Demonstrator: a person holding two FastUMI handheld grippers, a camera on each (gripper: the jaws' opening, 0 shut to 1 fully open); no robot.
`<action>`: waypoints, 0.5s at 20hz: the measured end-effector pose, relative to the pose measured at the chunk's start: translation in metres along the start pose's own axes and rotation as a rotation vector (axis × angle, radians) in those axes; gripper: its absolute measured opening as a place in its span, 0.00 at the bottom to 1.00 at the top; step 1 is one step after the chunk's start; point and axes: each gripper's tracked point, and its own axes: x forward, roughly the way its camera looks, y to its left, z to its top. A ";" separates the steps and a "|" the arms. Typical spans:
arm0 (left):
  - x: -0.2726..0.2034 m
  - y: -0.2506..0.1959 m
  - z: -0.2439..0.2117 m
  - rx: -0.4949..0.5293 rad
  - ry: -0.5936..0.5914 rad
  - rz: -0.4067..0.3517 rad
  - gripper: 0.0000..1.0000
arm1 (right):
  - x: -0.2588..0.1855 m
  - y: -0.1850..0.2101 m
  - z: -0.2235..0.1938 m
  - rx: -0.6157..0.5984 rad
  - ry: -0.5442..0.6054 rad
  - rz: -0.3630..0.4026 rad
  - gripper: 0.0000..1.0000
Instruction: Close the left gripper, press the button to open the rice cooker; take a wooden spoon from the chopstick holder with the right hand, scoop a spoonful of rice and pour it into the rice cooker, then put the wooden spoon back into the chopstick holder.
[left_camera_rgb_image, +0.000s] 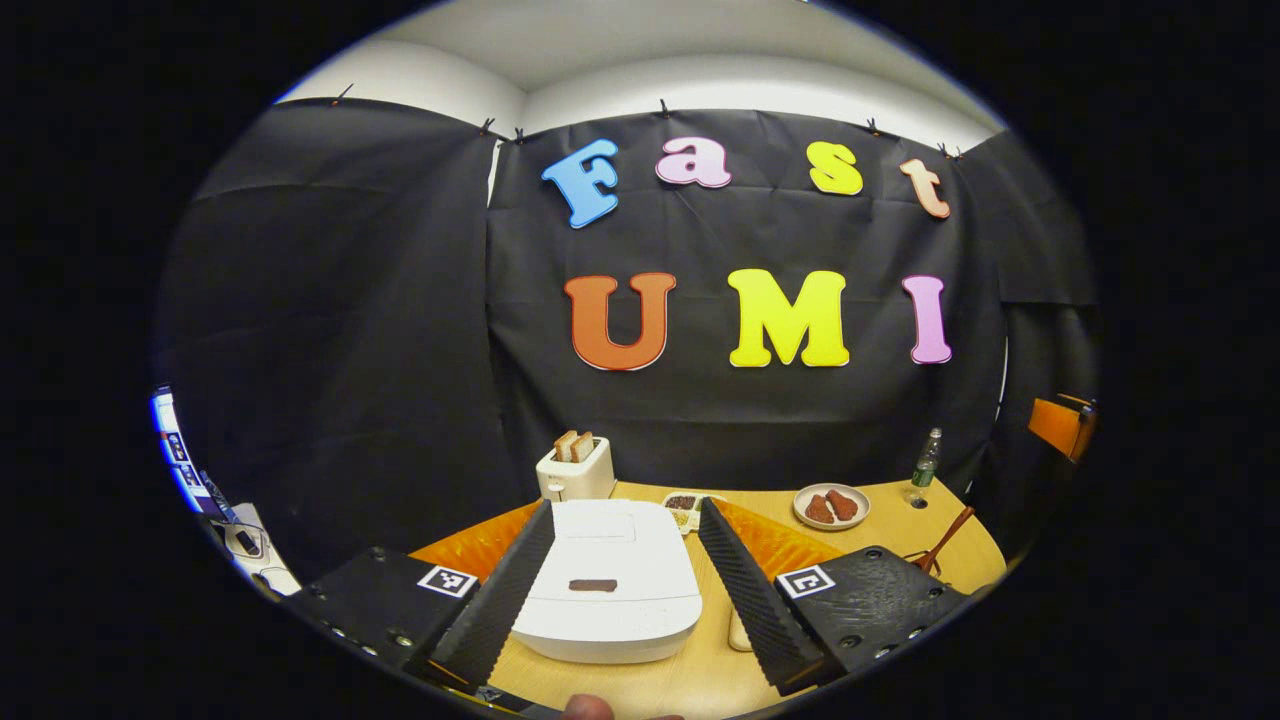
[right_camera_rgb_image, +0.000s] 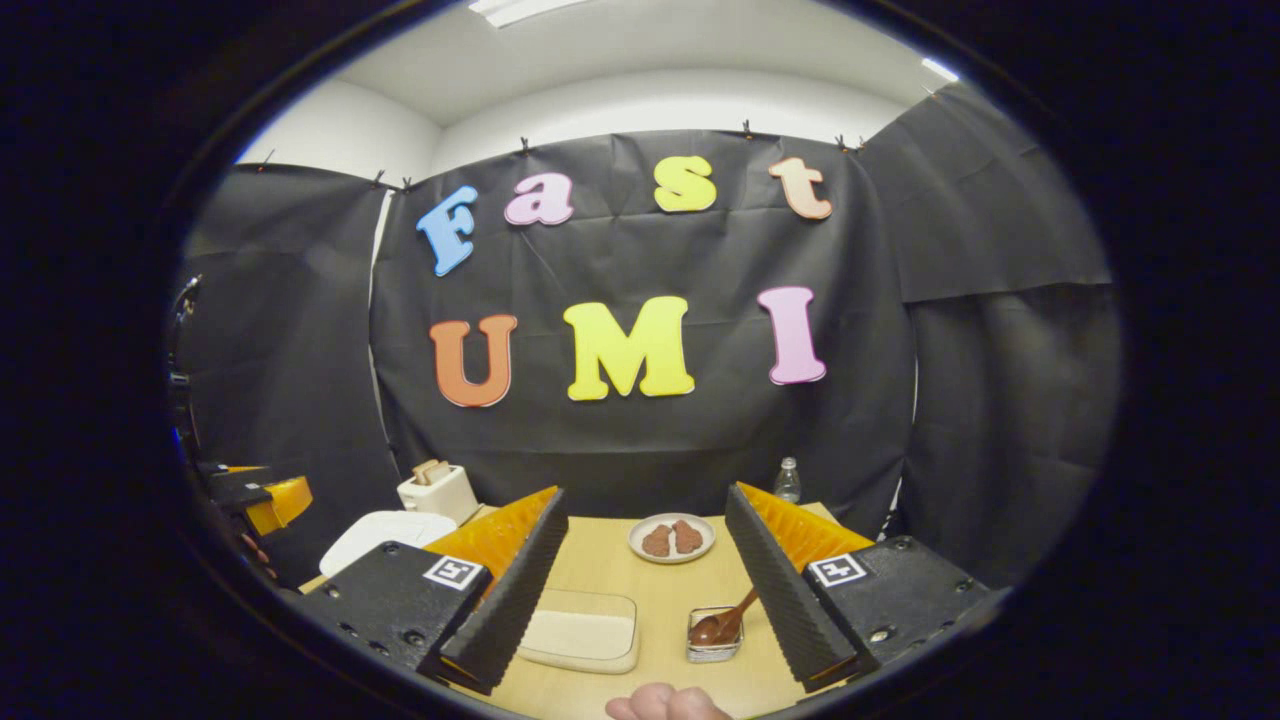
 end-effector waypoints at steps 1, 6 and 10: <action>0.004 0.001 -0.004 -0.010 0.016 -0.002 0.93 | 0.001 -0.005 0.000 -0.001 -0.003 -0.007 1.00; 0.025 0.014 -0.023 -0.061 0.133 -0.006 0.57 | 0.006 -0.023 -0.007 0.006 0.012 -0.030 1.00; 0.044 0.019 -0.044 -0.081 0.245 -0.036 0.03 | 0.010 -0.031 -0.012 0.002 0.025 -0.041 1.00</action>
